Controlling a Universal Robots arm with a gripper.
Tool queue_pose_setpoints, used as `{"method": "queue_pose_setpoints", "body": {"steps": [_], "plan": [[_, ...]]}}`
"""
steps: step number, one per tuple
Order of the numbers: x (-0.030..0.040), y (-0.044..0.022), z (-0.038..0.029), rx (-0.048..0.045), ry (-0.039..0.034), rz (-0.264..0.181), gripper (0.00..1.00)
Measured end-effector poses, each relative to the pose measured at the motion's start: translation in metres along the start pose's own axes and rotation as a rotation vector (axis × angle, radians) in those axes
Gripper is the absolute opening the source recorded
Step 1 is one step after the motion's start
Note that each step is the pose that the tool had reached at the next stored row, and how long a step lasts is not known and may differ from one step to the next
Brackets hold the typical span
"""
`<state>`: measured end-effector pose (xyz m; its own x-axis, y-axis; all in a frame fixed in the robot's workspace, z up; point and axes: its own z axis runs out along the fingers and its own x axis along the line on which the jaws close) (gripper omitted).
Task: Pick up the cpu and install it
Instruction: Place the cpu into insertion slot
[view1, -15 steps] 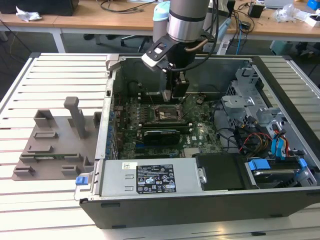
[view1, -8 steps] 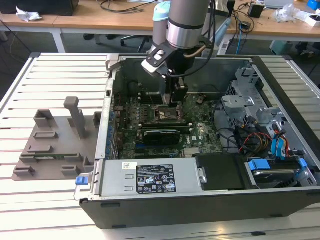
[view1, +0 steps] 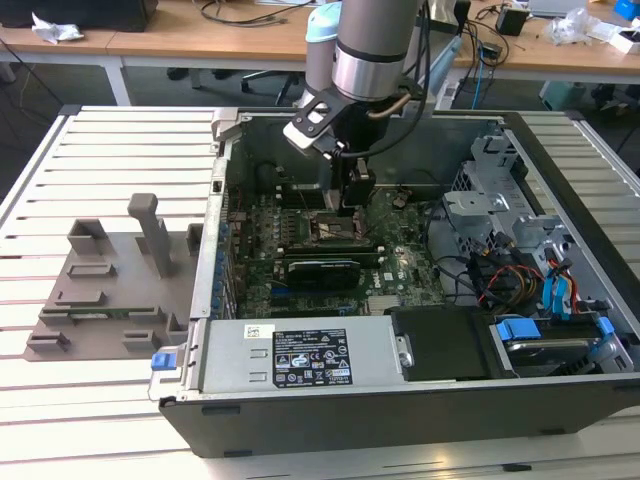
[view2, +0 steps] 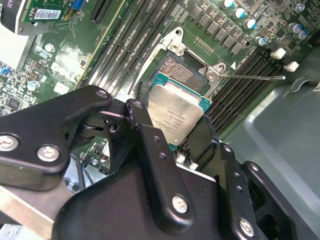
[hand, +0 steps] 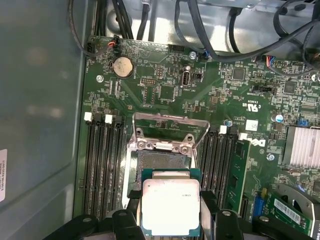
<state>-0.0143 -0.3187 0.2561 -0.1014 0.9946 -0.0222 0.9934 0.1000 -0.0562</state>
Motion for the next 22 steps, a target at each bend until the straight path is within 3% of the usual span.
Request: {"method": "queue_pose_setpoints", "body": {"steps": [22], "plan": [[0.0002, 0.0006, 0.01, 0.0, 0.0, 0.0, 0.55]]}}
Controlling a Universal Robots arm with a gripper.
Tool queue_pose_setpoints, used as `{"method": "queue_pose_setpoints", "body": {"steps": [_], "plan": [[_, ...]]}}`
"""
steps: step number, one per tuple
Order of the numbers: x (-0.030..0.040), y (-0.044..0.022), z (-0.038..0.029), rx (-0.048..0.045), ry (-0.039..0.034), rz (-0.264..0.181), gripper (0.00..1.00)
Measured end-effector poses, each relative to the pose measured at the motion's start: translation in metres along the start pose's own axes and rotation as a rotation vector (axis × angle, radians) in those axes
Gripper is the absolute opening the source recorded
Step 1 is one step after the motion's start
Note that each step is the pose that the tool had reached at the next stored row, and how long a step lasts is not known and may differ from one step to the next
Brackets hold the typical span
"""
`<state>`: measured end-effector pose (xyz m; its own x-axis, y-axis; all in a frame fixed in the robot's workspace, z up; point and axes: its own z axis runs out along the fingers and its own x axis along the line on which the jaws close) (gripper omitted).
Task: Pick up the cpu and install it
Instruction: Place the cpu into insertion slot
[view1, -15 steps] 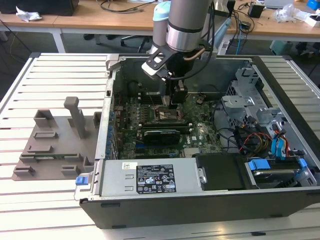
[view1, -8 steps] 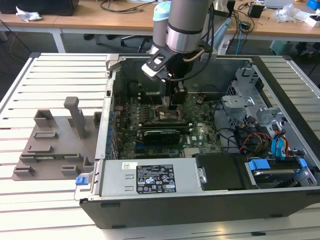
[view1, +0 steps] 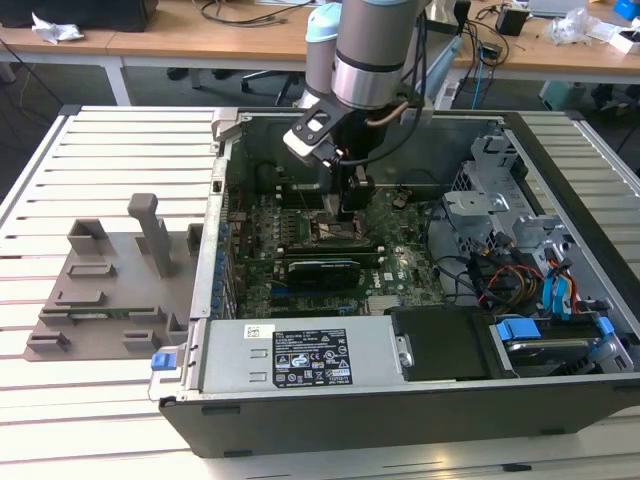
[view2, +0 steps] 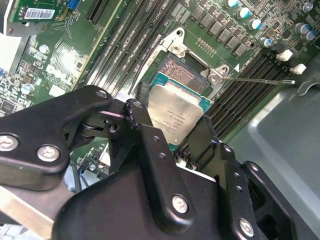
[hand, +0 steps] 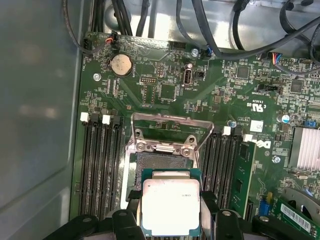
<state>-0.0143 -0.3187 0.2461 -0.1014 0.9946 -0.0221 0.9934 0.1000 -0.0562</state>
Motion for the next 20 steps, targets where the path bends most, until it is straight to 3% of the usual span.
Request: {"method": "queue_pose_setpoints", "body": {"steps": [9, 13, 20], "plan": [[0.0002, 0.0002, 0.004, 0.0001, -0.0002, 0.001, 0.55], [0.0007, 0.0004, 0.0058, 0.0012, 0.0019, 0.049, 0.55], [0.0119, 0.0023, 0.0082, 0.0012, 0.002, 0.049, 0.55]]}}
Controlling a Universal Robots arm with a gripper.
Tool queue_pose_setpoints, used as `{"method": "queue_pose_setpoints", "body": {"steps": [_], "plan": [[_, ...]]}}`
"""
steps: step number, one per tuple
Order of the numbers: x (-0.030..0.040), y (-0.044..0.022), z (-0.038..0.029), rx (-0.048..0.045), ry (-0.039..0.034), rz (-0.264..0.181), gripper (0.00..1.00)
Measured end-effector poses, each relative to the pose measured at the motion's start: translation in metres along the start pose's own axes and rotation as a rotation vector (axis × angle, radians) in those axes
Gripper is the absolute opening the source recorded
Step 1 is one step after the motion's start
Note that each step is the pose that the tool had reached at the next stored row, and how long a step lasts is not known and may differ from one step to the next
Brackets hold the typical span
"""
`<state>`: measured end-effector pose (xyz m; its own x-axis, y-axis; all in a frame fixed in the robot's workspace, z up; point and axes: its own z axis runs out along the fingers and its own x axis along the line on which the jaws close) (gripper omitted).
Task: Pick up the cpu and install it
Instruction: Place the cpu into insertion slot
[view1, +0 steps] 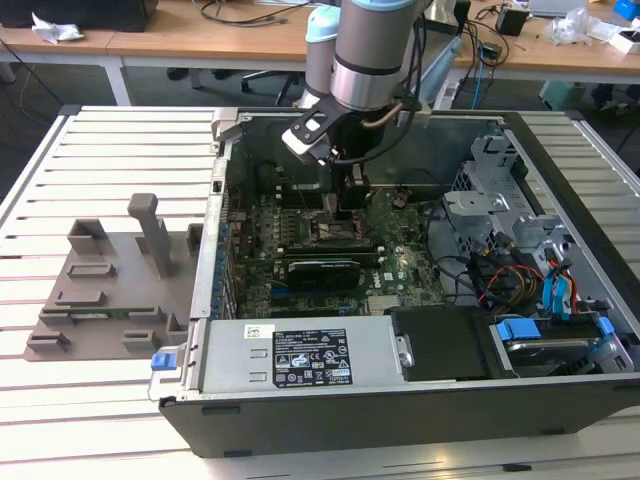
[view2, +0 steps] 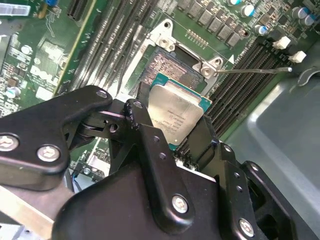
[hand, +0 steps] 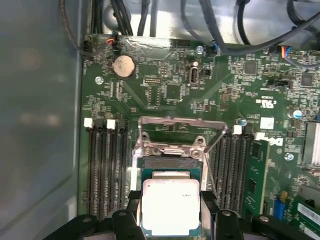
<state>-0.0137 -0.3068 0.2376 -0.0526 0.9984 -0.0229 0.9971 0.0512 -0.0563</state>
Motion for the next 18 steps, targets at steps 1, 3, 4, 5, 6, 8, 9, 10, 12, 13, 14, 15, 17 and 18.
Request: {"method": "queue_pose_setpoints", "body": {"steps": [1, 3, 4, 5, 6, 8, 9, 10, 12, 13, 14, 15, 17, 18], "plan": [[0.0003, 0.0002, 0.0005, -0.0001, 0.0002, 0.0, 0.55], [0.0004, 0.0003, 0.0015, 0.0, 0.0001, 0.0, 0.55], [0.0004, 0.0004, 0.0023, 0.0, 0.0, 0.0, 0.55], [0.0004, 0.0005, 0.0028, 0.0, 0.0001, 0.0, 0.55], [0.0004, 0.0005, 0.0032, 0.0, 0.0, 0.0, 0.55], [0.0005, 0.0006, 0.0041, 0.0, 0.0001, 0.0, 0.55], [0.0005, 0.0007, 0.0048, 0.0, 0.0001, 0.001, 0.55], [0.0005, 0.0007, 0.0053, 0.0, 0.0001, 0.001, 0.55], [0.0005, 0.0008, 0.0063, 0.0, 0.0001, 0.001, 0.55], [0.0005, 0.0008, 0.007, -0.0001, 0.0001, 0.001, 0.55], [0.0006, 0.0009, 0.0075, 0.0, 0.0002, 0.001, 0.55], [0.0006, 0.0009, 0.008, 0.0, 0.0001, 0.001, 0.55], [0.0006, 0.001, 0.0094, 0.0, 0.0001, 0.001, 0.55], [0.0006, 0.0011, 0.0103, 0.0, 0.0001, 0.001, 0.55]]}}
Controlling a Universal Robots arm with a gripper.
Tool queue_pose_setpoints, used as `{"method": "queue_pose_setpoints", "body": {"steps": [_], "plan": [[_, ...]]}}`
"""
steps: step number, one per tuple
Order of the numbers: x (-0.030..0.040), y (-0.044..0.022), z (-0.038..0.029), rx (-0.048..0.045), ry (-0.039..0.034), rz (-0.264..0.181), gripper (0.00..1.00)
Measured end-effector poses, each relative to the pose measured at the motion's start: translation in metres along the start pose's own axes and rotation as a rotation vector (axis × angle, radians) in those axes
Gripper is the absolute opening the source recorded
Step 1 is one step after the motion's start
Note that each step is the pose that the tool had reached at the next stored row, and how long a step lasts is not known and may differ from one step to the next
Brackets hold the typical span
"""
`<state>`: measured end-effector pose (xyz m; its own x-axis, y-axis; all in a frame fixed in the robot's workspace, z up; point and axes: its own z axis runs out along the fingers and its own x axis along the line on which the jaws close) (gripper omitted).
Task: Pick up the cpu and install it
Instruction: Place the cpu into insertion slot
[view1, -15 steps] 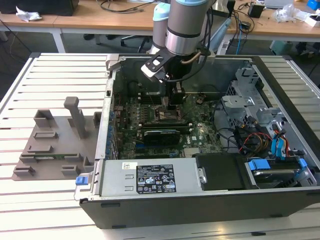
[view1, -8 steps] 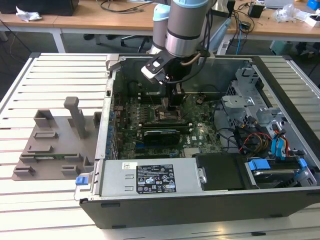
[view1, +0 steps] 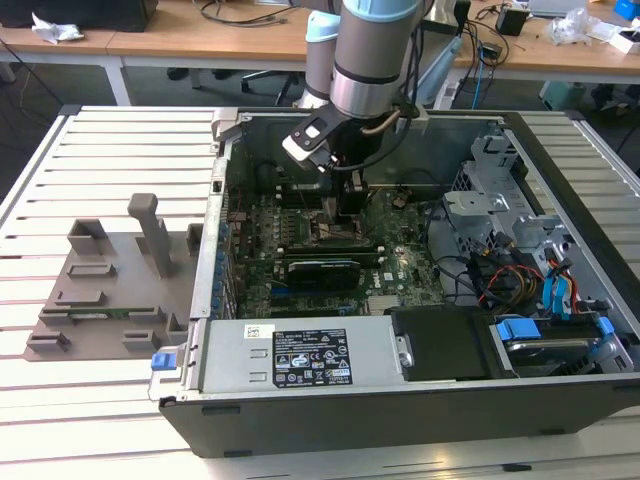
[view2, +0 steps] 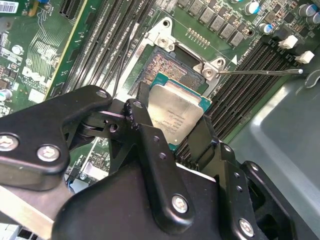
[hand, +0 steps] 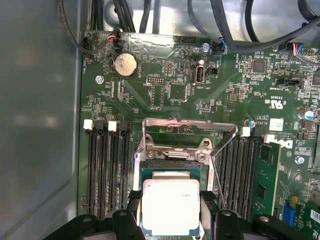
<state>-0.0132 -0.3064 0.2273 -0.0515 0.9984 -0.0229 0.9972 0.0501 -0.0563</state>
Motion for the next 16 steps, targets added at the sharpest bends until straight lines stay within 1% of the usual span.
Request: {"method": "queue_pose_setpoints", "body": {"steps": [6, 11, 14, 15, 16], "plan": [[0.0002, 0.0003, 0.0045, 0.0, 0.0001, 0.001, 0.55], [0.0001, 0.0003, 0.0098, 0.0001, 0.0002, 0.005, 0.55], [-0.0007, -0.001, 0.0125, 0.0003, -0.0064, 0.01, 0.55], [-0.0007, -0.0012, 0.0135, 0.0004, -0.0126, 0.014, 0.55], [-0.0008, -0.0013, 0.0141, 0.0003, -0.0159, 0.017, 0.55]]}}
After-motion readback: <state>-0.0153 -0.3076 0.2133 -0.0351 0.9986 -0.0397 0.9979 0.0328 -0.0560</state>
